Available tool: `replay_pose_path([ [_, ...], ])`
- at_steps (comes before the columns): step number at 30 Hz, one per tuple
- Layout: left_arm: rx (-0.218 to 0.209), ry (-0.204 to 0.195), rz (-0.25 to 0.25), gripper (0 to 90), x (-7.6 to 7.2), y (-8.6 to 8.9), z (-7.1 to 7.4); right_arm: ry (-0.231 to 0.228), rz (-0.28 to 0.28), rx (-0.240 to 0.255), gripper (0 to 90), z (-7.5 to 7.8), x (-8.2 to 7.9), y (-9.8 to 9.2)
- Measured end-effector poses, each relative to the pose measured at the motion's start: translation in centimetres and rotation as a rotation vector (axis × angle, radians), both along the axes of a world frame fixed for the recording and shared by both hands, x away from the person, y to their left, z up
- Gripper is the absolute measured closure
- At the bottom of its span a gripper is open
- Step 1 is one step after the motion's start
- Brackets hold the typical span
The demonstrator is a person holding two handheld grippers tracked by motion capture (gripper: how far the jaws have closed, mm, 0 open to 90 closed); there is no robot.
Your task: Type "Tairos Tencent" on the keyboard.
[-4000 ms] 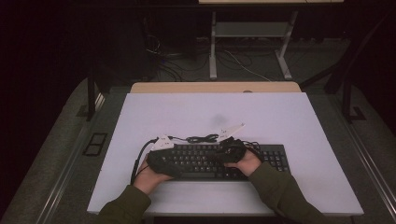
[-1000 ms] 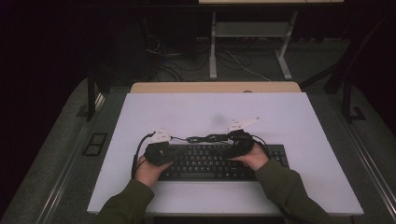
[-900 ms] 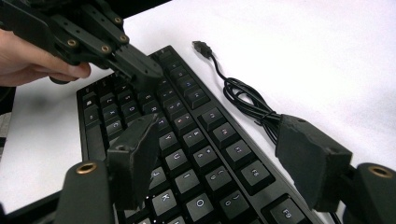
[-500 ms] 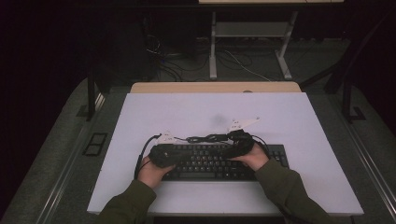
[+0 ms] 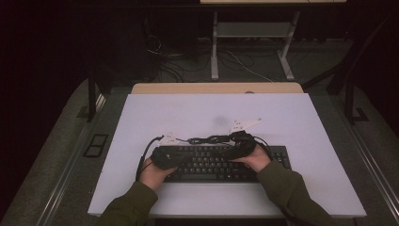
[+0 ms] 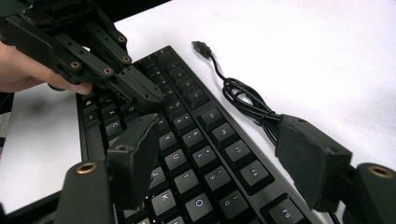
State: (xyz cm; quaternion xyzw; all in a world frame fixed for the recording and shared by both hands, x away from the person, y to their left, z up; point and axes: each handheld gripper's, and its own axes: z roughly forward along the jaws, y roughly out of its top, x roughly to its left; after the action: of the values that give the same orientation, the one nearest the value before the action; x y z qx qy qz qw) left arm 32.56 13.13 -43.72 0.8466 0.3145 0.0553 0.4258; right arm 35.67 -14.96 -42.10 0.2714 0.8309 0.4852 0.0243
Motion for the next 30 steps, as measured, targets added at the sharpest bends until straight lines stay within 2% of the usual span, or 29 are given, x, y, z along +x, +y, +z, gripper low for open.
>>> replay_pose_path([
  [2, 0.013, -0.004, -0.008, 88.9, 0.1, 0.0, -0.1, 0.000, 0.000, 0.000, 29.8, 0.0, 0.0, 0.0],
  [14, 0.005, -0.005, 0.004, 88.9, -0.1, 0.0, 0.1, 0.000, -0.003, 0.002, 29.8, 0.0, 0.0, 0.0],
  [16, 0.018, -0.012, 0.000, 88.9, -0.1, 0.0, 0.2, -0.001, -0.003, 0.003, 29.8, 0.1, 0.0, 0.0],
  [27, -0.035, -0.034, 0.002, 88.7, -0.4, 0.4, 1.0, -0.003, -0.005, 0.006, 29.8, 0.1, 0.0, -0.1],
  [30, -0.050, -0.040, -0.001, 85.6, -0.6, 0.5, 1.2, -0.004, -0.005, 0.006, 29.8, 0.1, 0.0, -0.1],
])
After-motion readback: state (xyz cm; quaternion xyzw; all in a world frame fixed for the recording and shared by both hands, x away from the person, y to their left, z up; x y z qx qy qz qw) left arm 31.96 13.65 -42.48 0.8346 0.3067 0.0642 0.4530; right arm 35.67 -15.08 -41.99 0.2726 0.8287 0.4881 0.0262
